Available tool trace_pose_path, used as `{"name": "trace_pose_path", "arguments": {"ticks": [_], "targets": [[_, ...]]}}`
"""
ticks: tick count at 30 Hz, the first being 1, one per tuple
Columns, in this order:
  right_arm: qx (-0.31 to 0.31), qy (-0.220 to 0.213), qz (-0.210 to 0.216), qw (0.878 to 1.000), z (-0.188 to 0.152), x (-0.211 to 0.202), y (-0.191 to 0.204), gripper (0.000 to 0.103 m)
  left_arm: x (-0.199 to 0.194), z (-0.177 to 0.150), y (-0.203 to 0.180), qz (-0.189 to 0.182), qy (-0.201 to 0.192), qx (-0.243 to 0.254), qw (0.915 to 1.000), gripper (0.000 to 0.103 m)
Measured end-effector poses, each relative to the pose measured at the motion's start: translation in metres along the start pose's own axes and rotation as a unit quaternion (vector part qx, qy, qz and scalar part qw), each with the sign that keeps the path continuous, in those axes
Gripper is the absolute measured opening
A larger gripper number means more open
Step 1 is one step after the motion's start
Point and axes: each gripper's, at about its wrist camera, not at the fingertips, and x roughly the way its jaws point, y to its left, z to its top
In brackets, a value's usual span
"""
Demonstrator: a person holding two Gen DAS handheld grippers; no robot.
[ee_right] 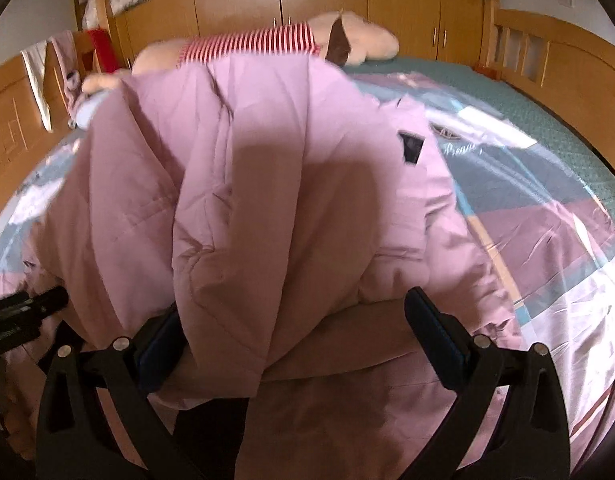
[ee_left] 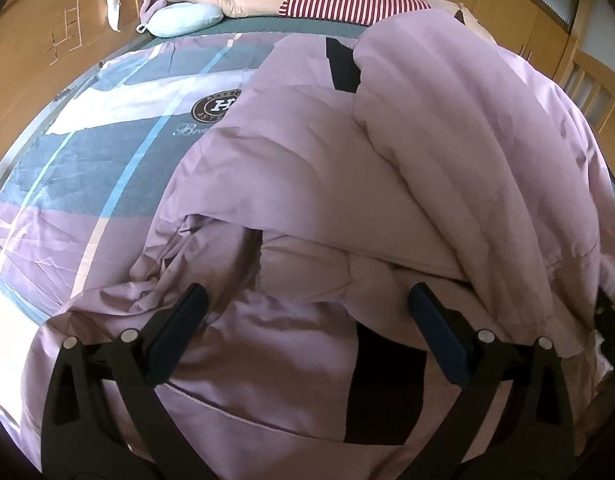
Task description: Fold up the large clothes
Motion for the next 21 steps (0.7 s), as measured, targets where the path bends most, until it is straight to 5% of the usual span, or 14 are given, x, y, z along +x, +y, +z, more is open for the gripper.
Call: {"name": "trace_pose_path", "arguments": {"ticks": [4,6,9,13,16,21], "targets": [[-0.015,-0.128,-0.014,0.992,0.005,-0.046,0.005,0.102,-0.009,0.002,0.005,-0.028,-0.004,-0.016,0.9995,0.101],[-0.048,-0.096,-0.018,0.994,0.003,-0.033,0.015,0.102,-0.006,0.002,0.006,-0.03,0.005,-0.018,0.9994,0.101],[-0.1,0.034,-0.032,0.994,-0.011,0.015,0.031,0.102,-0.002,0.001,0.004,-0.007,0.02,-0.011,0.9997,0.101],[-0.037,0.005,0.007,0.999,0.001,-0.014,0.013,0.102,-0.044,0.003,0.004,-0.015,-0.026,0.007,0.9995,0.101],[-0.021,-0.013,0.034,0.999,0.008,-0.043,0.001,0.102,-0.08,-0.004,0.009,0.044,-0.069,0.044,0.9957,0.101],[-0.057,-0.018,-0.015,0.998,-0.016,-0.085,-0.034,0.102,-0.108,-0.043,0.038,0.147,-0.035,0.056,0.9868,0.101]]}}
